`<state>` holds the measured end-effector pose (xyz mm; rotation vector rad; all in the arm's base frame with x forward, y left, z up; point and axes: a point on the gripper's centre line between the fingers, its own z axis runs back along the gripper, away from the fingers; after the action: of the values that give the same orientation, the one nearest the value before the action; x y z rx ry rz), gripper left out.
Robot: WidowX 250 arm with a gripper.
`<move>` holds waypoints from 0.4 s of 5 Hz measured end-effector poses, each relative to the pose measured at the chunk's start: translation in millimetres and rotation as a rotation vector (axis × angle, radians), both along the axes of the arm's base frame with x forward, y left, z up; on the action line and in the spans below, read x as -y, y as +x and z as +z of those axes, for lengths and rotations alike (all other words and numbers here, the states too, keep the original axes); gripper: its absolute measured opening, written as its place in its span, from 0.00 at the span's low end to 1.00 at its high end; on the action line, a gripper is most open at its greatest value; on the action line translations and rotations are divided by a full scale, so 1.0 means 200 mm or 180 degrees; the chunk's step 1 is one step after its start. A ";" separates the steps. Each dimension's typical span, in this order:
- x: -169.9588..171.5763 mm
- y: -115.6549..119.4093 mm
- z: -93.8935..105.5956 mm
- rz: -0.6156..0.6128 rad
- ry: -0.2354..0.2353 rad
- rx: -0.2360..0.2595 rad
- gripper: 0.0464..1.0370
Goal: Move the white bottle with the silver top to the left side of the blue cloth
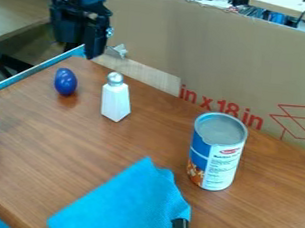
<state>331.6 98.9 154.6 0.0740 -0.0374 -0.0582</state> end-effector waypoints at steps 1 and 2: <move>0.01 0.08 -0.09 -0.0138 -0.0070 -0.0094 0.96; 0.01 0.11 -0.15 -0.0173 -0.0067 -0.0085 0.96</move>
<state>354.6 96.7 124.5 0.0510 -0.0132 -0.1132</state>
